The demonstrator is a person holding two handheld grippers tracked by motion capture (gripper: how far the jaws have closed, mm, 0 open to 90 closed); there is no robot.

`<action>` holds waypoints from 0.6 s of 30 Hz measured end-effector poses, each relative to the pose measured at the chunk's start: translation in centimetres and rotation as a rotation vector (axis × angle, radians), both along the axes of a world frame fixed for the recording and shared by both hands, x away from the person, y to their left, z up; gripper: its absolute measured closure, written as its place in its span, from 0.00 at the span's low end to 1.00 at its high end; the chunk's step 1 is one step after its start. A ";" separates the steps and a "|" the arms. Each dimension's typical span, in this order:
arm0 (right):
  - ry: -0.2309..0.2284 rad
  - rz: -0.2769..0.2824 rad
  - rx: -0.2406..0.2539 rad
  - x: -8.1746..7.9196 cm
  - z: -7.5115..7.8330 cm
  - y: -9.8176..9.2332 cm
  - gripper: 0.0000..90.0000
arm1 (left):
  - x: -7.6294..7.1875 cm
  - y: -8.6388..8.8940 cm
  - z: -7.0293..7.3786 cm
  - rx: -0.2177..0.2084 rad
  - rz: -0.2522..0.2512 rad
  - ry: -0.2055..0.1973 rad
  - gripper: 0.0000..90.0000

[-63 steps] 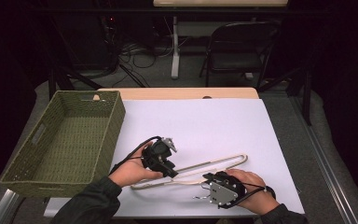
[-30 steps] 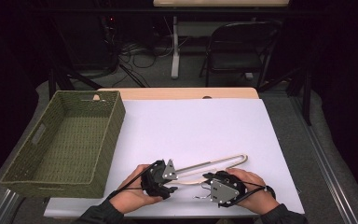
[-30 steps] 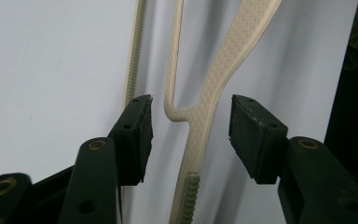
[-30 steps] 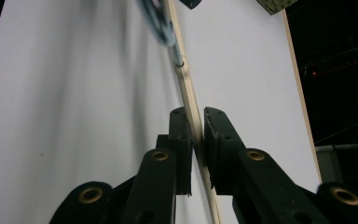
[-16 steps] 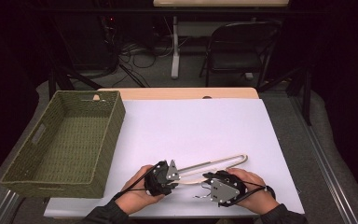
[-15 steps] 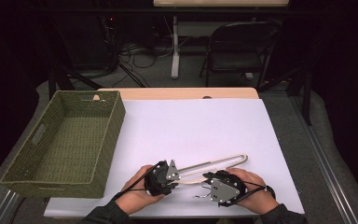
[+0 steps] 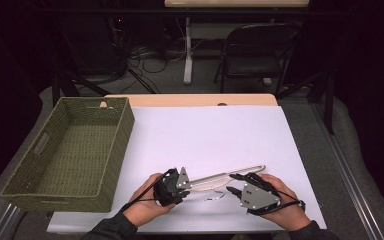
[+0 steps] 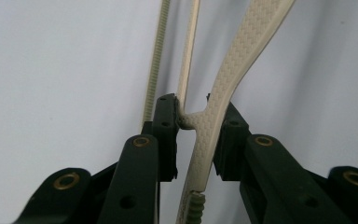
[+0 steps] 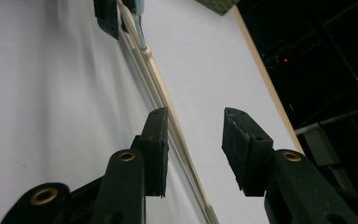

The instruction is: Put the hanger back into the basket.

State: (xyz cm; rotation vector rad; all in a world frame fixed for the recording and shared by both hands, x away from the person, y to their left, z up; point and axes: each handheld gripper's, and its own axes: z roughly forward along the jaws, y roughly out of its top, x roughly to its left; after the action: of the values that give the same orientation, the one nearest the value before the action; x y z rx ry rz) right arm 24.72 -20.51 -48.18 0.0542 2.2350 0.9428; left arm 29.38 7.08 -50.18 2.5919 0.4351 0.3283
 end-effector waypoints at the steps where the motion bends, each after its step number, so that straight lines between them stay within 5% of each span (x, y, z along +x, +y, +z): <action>1: -0.002 -0.008 0.014 -0.1 0.2 -0.4 0.67 | 0.3 0.1 0.1 0.003 0.002 -0.005 0.85; 9: -0.027 -0.048 0.074 -1.1 0.5 -2.0 0.66 | 2.8 0.9 1.0 -0.021 0.041 0.009 0.92; 18: 0.033 -0.089 0.099 0.3 -0.7 -3.0 0.64 | 4.2 1.2 1.2 -0.018 -0.006 0.047 0.94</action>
State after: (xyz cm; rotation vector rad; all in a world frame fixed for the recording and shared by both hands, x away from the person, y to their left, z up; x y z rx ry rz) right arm 25.03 -23.48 -48.88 0.2135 2.1958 1.0096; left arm 33.54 8.29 -48.99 2.5869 0.4454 0.2601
